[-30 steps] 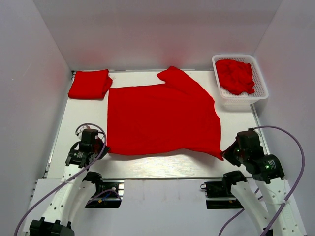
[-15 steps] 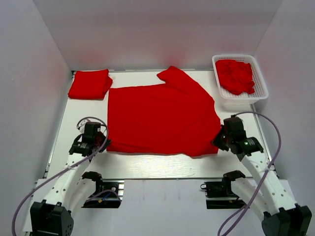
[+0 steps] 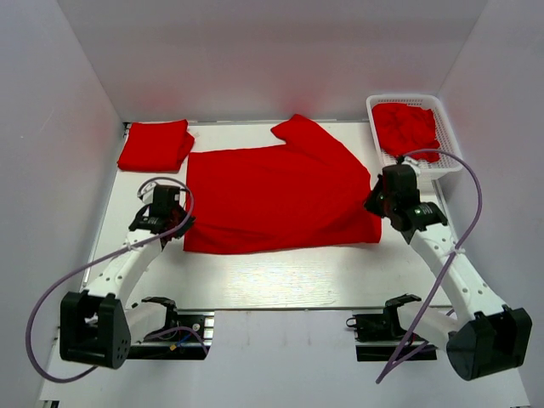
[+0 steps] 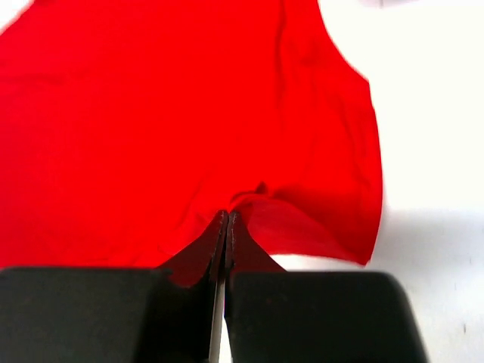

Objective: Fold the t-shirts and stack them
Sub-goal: Fold the flattened tshirt in 1/3 of the way

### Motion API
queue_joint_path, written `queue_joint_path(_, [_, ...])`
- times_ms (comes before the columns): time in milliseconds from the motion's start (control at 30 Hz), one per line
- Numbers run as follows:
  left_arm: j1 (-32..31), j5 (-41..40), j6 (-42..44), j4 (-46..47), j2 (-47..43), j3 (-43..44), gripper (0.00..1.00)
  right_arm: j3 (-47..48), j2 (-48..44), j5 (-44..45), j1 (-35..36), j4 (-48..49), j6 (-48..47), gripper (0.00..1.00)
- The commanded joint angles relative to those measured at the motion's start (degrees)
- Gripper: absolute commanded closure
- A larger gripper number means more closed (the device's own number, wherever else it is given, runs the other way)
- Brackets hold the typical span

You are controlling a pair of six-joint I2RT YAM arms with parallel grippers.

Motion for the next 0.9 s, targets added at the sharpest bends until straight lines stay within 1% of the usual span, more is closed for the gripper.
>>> queue_joint_path(0, [0.3, -2.8, 1.3, 3.8, 2.7, 3.6, 1.0, 3.7, 1.9, 2.9, -0.5, 5.9, -2.8, 1.0])
queue_joint_path(200, [0.3, -4.5, 1.9, 5.8, 8.8, 7.2, 1.0, 6.5, 7.7, 1.4, -1.1, 8.9, -4.5, 1.0])
queue_joint_path(367, [0.3, -6.7, 3.2, 6.4, 11.5, 9.4, 1.0, 8.3, 11.4, 1.3, -2.1, 11.7, -5.9, 1.0])
queue_joint_path(467, [0.3, -6.7, 4.3, 8.3, 12.8, 10.4, 1.0, 9.6, 13.4, 0.6, -2.7, 13.3, -7.5, 1.0])
queue_joint_path(567, [0.3, -6.7, 5.4, 8.3, 14.3, 11.7, 1.0, 11.0, 16.3, -1.2, -2.9, 13.6, -8.9, 1.0])
queue_joint_path(700, [0.3, -6.7, 5.4, 8.8, 17.3, 12.9, 1.0, 12.8, 18.6, -2.4, -3.2, 14.7, -10.3, 1.0])
queue_joint_path(867, [0.3, -7.3, 4.8, 8.3, 20.0, 14.0, 1.0, 14.6, 22.2, -3.5, -3.3, 17.4, -14.5, 1.0])
